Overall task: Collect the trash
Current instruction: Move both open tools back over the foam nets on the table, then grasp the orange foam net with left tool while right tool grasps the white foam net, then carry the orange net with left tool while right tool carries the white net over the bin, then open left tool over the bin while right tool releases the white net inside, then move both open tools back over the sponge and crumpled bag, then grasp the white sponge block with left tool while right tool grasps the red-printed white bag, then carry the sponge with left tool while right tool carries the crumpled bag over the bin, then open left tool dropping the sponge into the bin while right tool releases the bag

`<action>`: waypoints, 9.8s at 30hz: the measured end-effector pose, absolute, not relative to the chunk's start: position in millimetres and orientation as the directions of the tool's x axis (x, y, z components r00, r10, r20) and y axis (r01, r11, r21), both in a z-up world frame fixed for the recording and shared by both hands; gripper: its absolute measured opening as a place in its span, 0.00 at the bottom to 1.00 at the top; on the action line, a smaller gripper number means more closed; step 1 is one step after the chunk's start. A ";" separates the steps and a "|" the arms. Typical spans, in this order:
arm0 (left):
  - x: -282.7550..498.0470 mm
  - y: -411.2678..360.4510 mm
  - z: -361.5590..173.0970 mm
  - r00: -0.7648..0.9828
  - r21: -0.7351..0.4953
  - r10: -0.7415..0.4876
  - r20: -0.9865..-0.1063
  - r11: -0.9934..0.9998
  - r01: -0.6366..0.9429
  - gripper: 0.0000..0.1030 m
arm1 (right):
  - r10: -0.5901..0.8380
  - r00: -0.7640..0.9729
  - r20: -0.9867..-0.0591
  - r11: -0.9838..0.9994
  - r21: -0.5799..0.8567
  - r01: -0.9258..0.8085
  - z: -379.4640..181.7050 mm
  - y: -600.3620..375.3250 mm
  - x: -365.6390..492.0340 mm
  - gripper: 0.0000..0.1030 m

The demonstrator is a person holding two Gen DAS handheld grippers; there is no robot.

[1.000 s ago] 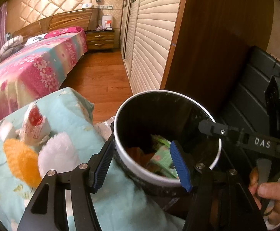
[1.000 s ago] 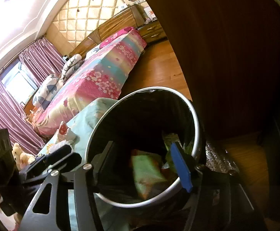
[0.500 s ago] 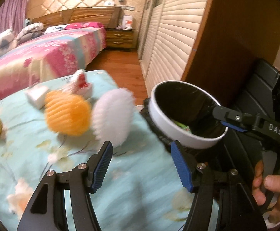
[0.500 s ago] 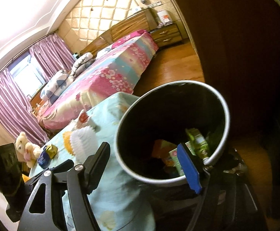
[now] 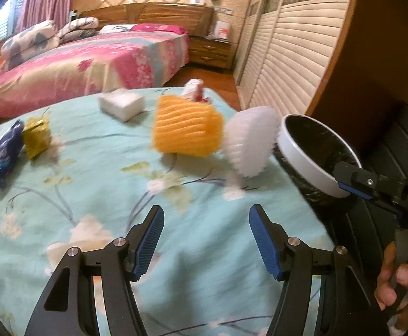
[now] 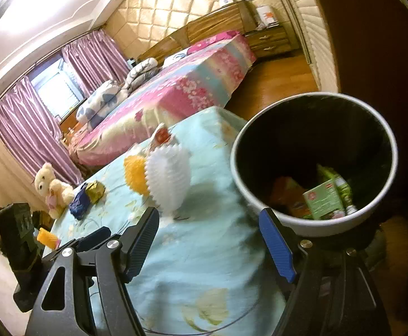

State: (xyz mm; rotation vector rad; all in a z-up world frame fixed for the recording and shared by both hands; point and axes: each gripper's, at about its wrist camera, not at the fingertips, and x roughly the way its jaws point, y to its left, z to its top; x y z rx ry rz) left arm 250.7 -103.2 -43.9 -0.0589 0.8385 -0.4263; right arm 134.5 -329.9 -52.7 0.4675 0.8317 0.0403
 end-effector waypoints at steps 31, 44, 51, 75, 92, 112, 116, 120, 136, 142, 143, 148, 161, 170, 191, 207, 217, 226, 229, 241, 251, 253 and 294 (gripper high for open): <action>290.1 -55.4 -56.4 0.584 -0.254 -0.373 -0.721 0.926 0.279 0.61 | 0.234 0.658 -0.716 0.921 0.380 0.087 -75.4 -284.1 194.7 0.69; 323.6 -101.3 -53.3 0.581 -0.245 -0.402 -0.707 0.911 0.332 0.74 | 0.255 0.663 -0.704 0.912 0.402 0.076 -79.1 -295.4 205.5 0.17; 354.1 -116.1 -62.1 0.586 -0.250 -0.402 -0.703 0.912 0.326 0.70 | 0.255 0.690 -0.678 0.895 0.435 0.097 -66.1 -315.9 180.4 0.16; 310.3 -114.7 -52.8 0.565 -0.313 -0.499 -0.657 0.863 0.398 0.10 | 0.206 0.742 -0.638 0.874 0.460 0.153 -47.6 -344.1 140.1 0.14; 310.2 -169.6 -39.9 0.521 -0.294 -0.566 -0.639 0.805 0.515 0.10 | 0.071 0.768 -0.637 0.859 0.430 0.278 -44.5 -403.2 113.8 0.14; 323.9 -238.1 -45.2 0.488 -0.226 -0.549 -0.679 0.788 0.572 0.11 | 0.022 0.735 -0.678 0.851 0.398 0.342 -52.4 -436.4 123.3 0.14; 327.9 -245.8 -48.1 0.481 -0.224 -0.545 -0.687 0.788 0.573 0.11 | 0.017 0.728 -0.685 0.852 0.391 0.348 -54.1 -435.1 124.4 0.14; 329.6 -251.5 -49.6 0.475 -0.222 -0.543 -0.692 0.786 0.577 0.11 | 0.014 0.723 -0.690 0.852 0.387 0.353 -54.5 -438.5 125.7 0.14; 325.6 -252.6 -47.9 0.461 -0.247 -0.551 -0.696 0.786 0.566 0.36 | 0.021 0.696 -0.718 0.851 0.378 0.364 -58.6 -448.2 132.8 0.53; 311.8 -227.6 -46.3 0.491 -0.258 -0.546 -0.679 0.803 0.537 0.45 | 0.019 0.713 -0.701 0.853 0.384 0.354 -52.9 -439.9 124.4 0.63; 310.0 -222.0 -46.4 0.495 -0.261 -0.545 -0.677 0.807 0.530 0.47 | 0.019 0.716 -0.698 0.854 0.384 0.351 -52.5 -438.2 123.6 0.66; 296.2 -187.0 -45.7 0.532 -0.269 -0.522 -0.667 0.835 0.481 0.48 | 0.036 0.729 -0.684 0.862 0.390 0.323 -49.1 -418.4 121.5 0.73; 274.7 -108.9 -46.1 0.597 -0.276 -0.436 -0.673 0.897 0.344 0.49 | 0.128 0.745 -0.654 0.901 0.391 0.189 -38.0 -350.5 138.5 0.78; 276.5 -70.3 -47.4 0.617 -0.286 -0.380 -0.689 0.925 0.251 0.50 | 0.201 0.708 -0.676 0.911 0.396 0.119 -48.8 -311.7 159.6 0.79; 357.2 -47.9 -58.3 0.618 -0.232 -0.313 -0.722 0.950 0.210 0.51 | 0.299 0.641 -0.707 0.902 0.429 0.052 -80.0 -276.6 236.2 0.79; 453.6 -77.9 -85.8 0.601 -0.203 -0.278 -0.750 0.960 0.191 0.50 | 0.339 0.612 -0.715 0.884 0.464 0.052 -99.6 -282.6 308.3 0.72; 466.3 -83.2 -88.9 0.606 -0.215 -0.295 -0.739 0.955 0.203 0.21 | 0.362 0.599 -0.714 0.877 0.478 0.039 -106.5 -283.4 312.8 0.38; 411.0 -79.5 -77.4 0.621 -0.224 -0.333 -0.709 0.942 0.249 0.20 | 0.374 0.623 -0.687 0.857 0.513 0.052 -94.4 -295.9 279.1 0.34; 391.4 -80.0 -71.8 0.615 -0.235 -0.363 -0.700 0.930 0.282 0.20 | 0.376 0.625 -0.684 0.853 0.520 0.055 -89.5 -298.9 264.2 0.34; 328.3 -94.7 -54.4 0.598 -0.209 -0.413 -0.687 0.901 0.381 0.20 | 0.342 0.673 -0.656 0.851 0.520 0.075 -69.1 -315.7 206.8 0.34; 294.7 -121.0 -37.7 0.575 -0.191 -0.469 -0.671 0.858 0.476 0.20 | 0.269 0.725 -0.634 0.860 0.497 0.116 -47.7 -340.5 169.6 0.34; 291.0 -126.6 -35.1 0.568 -0.188 -0.480 -0.669 0.848 0.495 0.20 | 0.255 0.733 -0.630 0.859 0.496 0.127 -45.2 -346.2 163.4 0.34; 300.8 -250.3 -35.2 0.489 -0.131 -0.523 -0.698 0.765 0.630 0.20 | 0.068 0.771 -0.634 0.822 0.474 0.317 -48.8 -432.0 122.3 0.37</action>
